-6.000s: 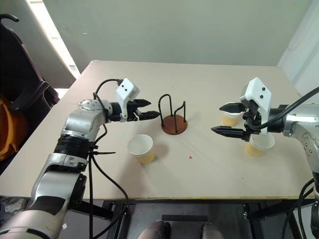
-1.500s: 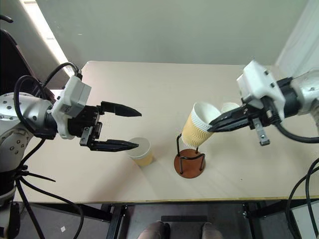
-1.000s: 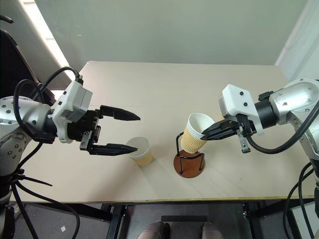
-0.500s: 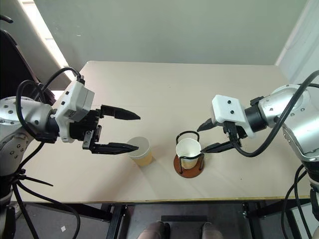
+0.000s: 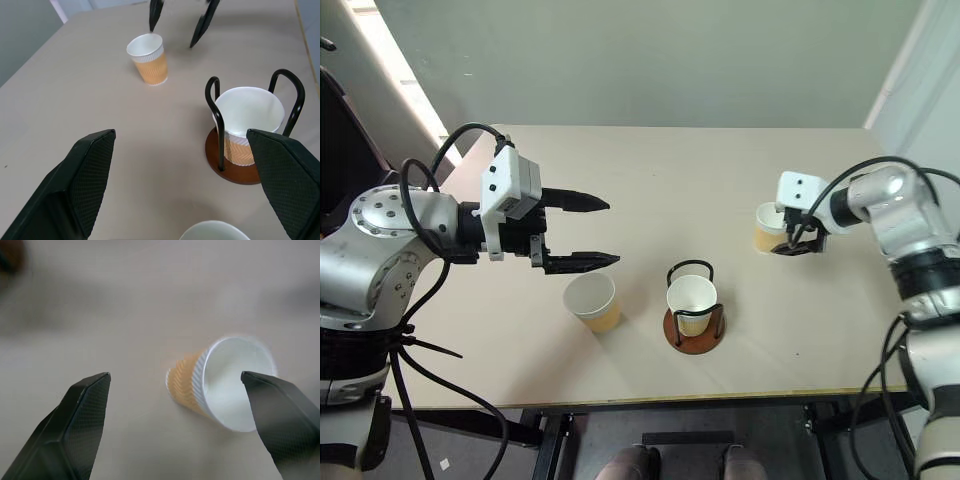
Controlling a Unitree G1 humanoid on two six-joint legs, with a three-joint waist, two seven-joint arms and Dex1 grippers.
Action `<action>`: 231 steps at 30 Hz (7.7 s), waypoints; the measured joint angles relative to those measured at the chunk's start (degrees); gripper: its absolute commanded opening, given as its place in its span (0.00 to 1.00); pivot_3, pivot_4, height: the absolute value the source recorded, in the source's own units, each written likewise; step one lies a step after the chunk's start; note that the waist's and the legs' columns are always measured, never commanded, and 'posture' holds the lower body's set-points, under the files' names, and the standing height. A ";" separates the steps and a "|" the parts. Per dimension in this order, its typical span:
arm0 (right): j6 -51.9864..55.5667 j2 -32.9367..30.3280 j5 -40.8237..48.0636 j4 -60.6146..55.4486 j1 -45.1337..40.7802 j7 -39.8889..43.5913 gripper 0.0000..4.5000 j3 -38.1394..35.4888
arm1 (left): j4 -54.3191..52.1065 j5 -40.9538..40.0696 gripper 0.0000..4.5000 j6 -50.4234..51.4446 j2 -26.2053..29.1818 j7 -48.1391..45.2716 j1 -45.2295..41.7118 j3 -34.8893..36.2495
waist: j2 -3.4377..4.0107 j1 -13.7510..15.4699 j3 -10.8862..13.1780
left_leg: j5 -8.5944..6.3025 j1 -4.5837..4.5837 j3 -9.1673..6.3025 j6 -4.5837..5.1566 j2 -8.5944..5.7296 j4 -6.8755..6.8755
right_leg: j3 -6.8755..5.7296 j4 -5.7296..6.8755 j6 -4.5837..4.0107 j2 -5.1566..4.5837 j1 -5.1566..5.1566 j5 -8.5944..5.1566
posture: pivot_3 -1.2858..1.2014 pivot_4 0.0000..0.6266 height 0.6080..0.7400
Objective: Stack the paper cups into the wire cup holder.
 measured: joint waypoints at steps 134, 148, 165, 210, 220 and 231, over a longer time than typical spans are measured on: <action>44.71 -3.33 37.17 -67.84 18.66 -2.23 1.00 -15.22 | 30.18 24.68 0.02 -24.07 -3.52 -24.60 -13.88 -14.77 | -0.19 0.55 -0.05 | 0.14 -0.60 -0.03 -0.08 0.04 0.26 | -0.06 -0.09 -0.06 0.08 -0.26 -0.07 | 0.52 0.24 1.00; 42.10 -22.11 41.74 -60.82 32.63 5.86 1.00 -33.64 | 34.91 0.31 0.02 -27.65 -11.23 -26.24 -34.58 -23.41 | -0.13 1.07 -0.04 | 0.07 -1.02 0.22 0.05 -0.04 1.03 | 0.05 -0.17 0.67 -0.06 -0.24 0.14 | 0.52 0.24 1.00; 42.54 -23.98 43.55 -66.03 40.81 0.57 1.00 -39.64 | 47.86 -2.38 0.02 -41.39 -20.69 -26.29 -43.64 -39.62 | -0.11 1.51 -0.01 | -0.02 -1.07 0.31 0.21 -0.19 1.36 | 0.19 -0.35 1.28 -0.15 0.03 0.18 | 0.52 0.24 1.00; 43.28 -23.68 54.42 -68.64 38.59 -3.38 1.00 -39.55 | 51.68 4.17 0.90 -43.69 -24.65 -26.46 -43.81 -39.19 | -0.10 1.72 -0.02 | -0.12 -1.06 0.37 0.35 -0.27 1.70 | 0.26 -0.29 1.58 -0.18 0.17 0.05 | 0.52 0.24 1.00; 40.17 -21.81 51.71 -64.41 33.12 -1.27 1.00 -33.81 | 56.52 14.12 0.90 -43.55 -33.63 -23.14 -43.78 -28.38 | -0.10 2.13 -0.01 | -0.31 -1.12 0.43 0.64 -0.29 2.12 | 0.31 -0.32 1.77 -0.21 0.31 0.01 | 0.52 0.24 1.00; 40.27 -23.02 51.25 -63.51 36.48 2.62 1.00 -33.77 | 42.46 10.89 0.90 -29.91 -9.12 -26.51 -27.93 -21.46 | 0.03 0.78 -0.08 | -0.31 -1.01 0.43 0.54 -0.22 2.01 | 0.34 -0.26 1.62 -0.09 0.20 -0.13 | 0.52 0.24 1.00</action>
